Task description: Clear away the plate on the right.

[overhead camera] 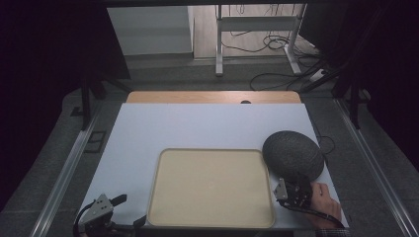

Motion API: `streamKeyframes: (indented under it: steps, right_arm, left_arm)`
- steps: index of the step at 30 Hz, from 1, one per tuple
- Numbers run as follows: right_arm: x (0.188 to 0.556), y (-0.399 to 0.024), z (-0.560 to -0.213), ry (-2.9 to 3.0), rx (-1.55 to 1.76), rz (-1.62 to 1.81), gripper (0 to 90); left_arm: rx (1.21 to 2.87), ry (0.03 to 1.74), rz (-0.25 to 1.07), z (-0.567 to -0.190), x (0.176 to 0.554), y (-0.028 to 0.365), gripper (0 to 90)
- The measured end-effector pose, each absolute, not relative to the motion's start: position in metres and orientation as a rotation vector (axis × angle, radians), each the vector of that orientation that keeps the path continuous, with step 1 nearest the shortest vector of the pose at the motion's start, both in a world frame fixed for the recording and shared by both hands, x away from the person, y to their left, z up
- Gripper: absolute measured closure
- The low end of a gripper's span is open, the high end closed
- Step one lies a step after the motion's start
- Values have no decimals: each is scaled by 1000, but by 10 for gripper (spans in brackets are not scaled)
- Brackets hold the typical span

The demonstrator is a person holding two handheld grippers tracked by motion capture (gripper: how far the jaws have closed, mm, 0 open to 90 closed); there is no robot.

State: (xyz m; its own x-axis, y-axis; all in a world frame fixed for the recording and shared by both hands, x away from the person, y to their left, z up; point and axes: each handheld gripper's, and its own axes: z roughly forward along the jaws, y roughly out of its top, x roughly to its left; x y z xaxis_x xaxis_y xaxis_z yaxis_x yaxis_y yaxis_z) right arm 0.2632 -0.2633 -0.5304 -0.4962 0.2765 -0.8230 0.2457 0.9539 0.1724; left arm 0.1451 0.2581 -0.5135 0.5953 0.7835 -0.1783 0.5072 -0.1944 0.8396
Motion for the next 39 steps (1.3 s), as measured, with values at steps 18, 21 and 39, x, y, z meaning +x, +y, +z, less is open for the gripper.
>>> streamKeyframes:
  steps: [18,21,39]
  right_arm:
    - [272,-251,-547,2056,251,-88,731]
    - [271,-250,-547,2059,250,-99,746]
    - [265,-248,-545,1992,173,-130,863]
  left_arm:
    - [1863,1036,361,-513,145,258,0]
    - [1863,1036,360,-513,145,258,0]
    - [1863,1031,359,-513,145,258,0]
